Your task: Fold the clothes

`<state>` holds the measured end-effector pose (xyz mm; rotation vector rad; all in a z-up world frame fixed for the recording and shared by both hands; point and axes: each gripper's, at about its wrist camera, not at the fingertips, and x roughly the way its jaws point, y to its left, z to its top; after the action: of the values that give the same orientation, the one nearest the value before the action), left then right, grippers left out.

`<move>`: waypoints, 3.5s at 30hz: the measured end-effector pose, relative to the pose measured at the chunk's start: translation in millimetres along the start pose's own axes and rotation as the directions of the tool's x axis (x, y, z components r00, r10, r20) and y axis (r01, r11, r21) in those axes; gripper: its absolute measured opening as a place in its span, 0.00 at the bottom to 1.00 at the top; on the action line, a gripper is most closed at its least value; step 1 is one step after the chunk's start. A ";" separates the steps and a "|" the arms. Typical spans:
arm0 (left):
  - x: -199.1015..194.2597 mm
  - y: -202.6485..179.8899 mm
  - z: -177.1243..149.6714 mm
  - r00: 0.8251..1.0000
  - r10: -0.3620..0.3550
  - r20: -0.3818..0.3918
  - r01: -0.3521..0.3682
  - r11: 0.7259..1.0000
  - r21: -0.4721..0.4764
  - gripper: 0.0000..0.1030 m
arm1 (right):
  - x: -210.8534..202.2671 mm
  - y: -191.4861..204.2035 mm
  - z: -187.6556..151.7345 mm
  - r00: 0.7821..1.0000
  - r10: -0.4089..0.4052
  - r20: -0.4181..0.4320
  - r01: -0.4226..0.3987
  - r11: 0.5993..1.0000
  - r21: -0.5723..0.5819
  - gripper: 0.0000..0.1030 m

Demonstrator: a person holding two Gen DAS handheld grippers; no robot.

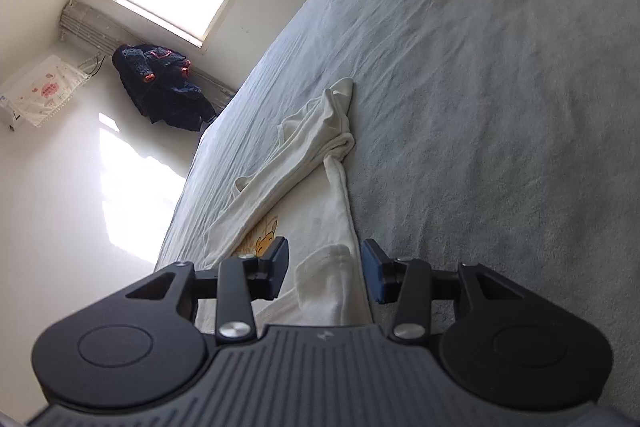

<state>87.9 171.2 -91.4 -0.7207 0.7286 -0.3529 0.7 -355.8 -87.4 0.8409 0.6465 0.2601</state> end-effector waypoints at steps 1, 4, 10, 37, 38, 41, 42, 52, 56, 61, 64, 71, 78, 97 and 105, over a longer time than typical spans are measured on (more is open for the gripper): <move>-0.4 -3.3 -1.3 1.000 0.015 0.005 -0.016 0.999 0.036 0.41 | 0.7 2.7 -7.6 1.000 -0.014 0.008 0.014 0.999 -0.042 0.44; -3.4 -9.6 -9.2 0.998 0.062 0.016 -0.064 0.988 0.140 0.39 | 7.8 8.0 -26.5 0.997 -0.070 0.016 0.072 0.988 -0.139 0.41; -4.8 -25.8 -24.8 0.990 0.131 0.060 -0.144 0.938 0.316 0.17 | 33.3 26.3 -26.2 0.984 -0.166 0.063 0.178 0.904 -0.388 0.22; -9.6 -69.6 -20.3 0.928 0.217 0.304 -0.313 0.896 0.314 0.06 | 45.7 81.6 -30.1 0.912 -0.215 0.350 0.397 0.681 -0.616 0.06; -8.9 -70.8 -17.1 0.927 0.222 0.303 -0.314 0.900 0.301 0.06 | 46.7 83.5 -27.7 0.910 -0.220 0.351 0.401 0.682 -0.611 0.06; -1.0 -76.7 -7.7 0.921 0.255 0.296 -0.341 0.894 0.290 0.06 | 55.1 91.7 -16.2 0.908 -0.237 0.344 0.409 0.677 -0.612 0.06; 2.7 -78.6 -5.0 0.918 0.269 0.291 -0.352 0.890 0.289 0.06 | 58.7 93.9 -12.2 0.908 -0.244 0.342 0.412 0.675 -0.612 0.06; 35.0 -77.9 7.3 0.892 0.327 0.313 -0.421 0.851 0.313 0.06 | 98.8 87.7 18.7 0.906 -0.285 0.314 0.421 0.701 -0.576 0.06; 54.7 -67.7 2.7 0.879 0.361 0.312 -0.458 0.822 0.339 0.06 | 116.3 73.7 20.9 0.908 -0.305 0.289 0.418 0.721 -0.553 0.06; 80.1 -58.2 -2.5 0.860 0.416 0.297 -0.506 0.777 0.375 0.07 | 135.8 50.8 20.9 0.907 -0.346 0.242 0.422 0.744 -0.518 0.06; 82.9 -60.1 -6.7 0.848 0.433 0.306 -0.527 0.754 0.392 0.12 | 134.5 44.1 23.3 0.918 -0.336 0.213 0.398 0.774 -0.493 0.12; 53.5 -80.6 -7.1 0.833 0.389 0.394 -0.530 0.765 0.364 0.41 | 114.7 57.3 20.3 0.911 -0.335 0.241 0.411 0.782 -0.469 0.37; 56.3 -104.0 -30.1 0.916 0.254 0.311 -0.388 0.756 0.527 0.52 | 112.1 87.7 -4.3 0.947 -0.252 0.201 0.322 0.744 -0.585 0.42; 5.8 -74.2 -49.3 0.976 0.162 0.146 -0.218 0.742 0.634 0.59 | 67.7 71.5 -15.7 0.973 -0.214 0.081 0.215 0.737 -0.640 0.47; 37.0 -112.8 -69.8 0.988 0.133 0.078 -0.150 0.714 0.684 0.59 | 87.6 114.2 -48.1 0.988 -0.152 0.001 0.109 0.707 -0.698 0.49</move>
<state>58.8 39.0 -66.3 0.0498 0.5619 -0.4379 42.9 -212.3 -61.7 0.0464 0.5919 0.3688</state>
